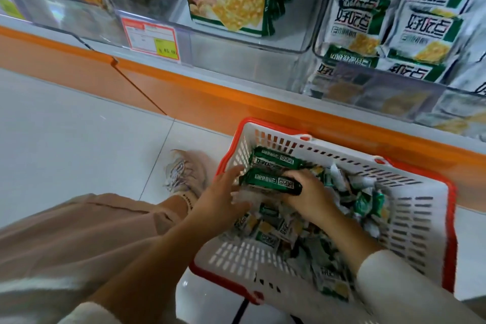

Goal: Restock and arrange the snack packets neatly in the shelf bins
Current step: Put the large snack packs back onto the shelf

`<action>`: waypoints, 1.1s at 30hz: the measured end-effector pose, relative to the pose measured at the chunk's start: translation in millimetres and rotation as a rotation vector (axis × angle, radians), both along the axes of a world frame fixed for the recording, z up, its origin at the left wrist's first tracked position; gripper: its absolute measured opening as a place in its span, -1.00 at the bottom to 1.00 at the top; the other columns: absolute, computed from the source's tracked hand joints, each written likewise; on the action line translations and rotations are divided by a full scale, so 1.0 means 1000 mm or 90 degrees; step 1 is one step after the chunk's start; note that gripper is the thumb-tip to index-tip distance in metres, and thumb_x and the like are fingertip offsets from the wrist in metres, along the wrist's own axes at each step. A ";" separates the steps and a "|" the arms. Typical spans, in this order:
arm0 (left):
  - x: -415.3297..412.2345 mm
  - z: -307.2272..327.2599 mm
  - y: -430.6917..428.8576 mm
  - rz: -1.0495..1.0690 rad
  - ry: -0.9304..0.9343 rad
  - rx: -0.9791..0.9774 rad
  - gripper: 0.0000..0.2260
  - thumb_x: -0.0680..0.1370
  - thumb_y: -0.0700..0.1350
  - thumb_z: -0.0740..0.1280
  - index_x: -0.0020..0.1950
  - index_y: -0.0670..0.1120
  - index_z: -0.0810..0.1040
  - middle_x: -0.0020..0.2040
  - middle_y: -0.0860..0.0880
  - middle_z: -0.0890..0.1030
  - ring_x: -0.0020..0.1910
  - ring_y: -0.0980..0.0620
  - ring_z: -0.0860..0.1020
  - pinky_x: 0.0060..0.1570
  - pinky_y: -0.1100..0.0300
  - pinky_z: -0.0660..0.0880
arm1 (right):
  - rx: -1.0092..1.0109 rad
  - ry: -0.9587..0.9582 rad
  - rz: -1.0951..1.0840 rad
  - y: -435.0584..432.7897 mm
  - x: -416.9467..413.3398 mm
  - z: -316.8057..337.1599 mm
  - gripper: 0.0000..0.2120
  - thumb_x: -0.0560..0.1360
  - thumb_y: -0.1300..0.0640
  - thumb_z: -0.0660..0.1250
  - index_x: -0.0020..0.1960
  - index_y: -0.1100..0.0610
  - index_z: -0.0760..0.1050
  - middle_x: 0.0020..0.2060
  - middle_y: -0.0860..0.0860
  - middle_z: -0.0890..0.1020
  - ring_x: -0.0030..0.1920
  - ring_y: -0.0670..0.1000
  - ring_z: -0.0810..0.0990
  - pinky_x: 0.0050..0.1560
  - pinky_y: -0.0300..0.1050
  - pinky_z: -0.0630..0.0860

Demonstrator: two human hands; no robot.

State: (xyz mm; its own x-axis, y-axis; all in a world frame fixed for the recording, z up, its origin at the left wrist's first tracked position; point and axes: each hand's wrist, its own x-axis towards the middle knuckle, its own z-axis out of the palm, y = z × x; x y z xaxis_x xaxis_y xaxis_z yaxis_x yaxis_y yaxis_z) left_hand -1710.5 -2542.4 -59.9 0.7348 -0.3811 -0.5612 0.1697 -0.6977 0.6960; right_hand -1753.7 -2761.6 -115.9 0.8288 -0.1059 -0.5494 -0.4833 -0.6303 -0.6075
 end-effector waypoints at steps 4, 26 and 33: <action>0.006 0.007 -0.011 -0.023 0.025 -0.094 -0.15 0.38 -0.10 0.57 0.52 0.19 0.16 0.42 0.16 0.38 0.31 0.16 0.46 0.27 0.11 0.51 | 0.150 0.046 -0.038 -0.019 -0.010 0.070 -0.59 0.47 0.02 0.44 0.20 -0.26 0.37 0.11 -0.22 0.41 0.06 -0.17 0.50 -0.01 -0.27 0.45; 0.044 0.047 0.027 0.375 0.077 -0.173 -0.76 0.48 -0.04 0.47 0.12 -0.03 0.61 -0.10 0.04 0.74 -0.19 0.05 0.72 -0.35 0.33 0.57 | -0.345 0.010 0.043 0.003 0.032 -0.079 -0.51 0.54 0.04 0.30 0.44 0.03 0.32 0.31 0.17 0.36 0.32 0.22 0.34 0.31 0.08 0.41; 0.045 0.053 0.025 0.376 0.042 -0.172 -0.72 0.46 0.01 0.50 0.14 0.03 0.62 -0.04 0.08 0.73 -0.10 0.07 0.71 -0.05 0.10 0.61 | -0.147 -0.075 -0.031 0.000 0.020 -0.012 -0.55 0.47 -0.13 0.38 0.28 0.04 0.47 0.20 0.05 0.47 0.22 0.08 0.43 0.12 -0.05 0.44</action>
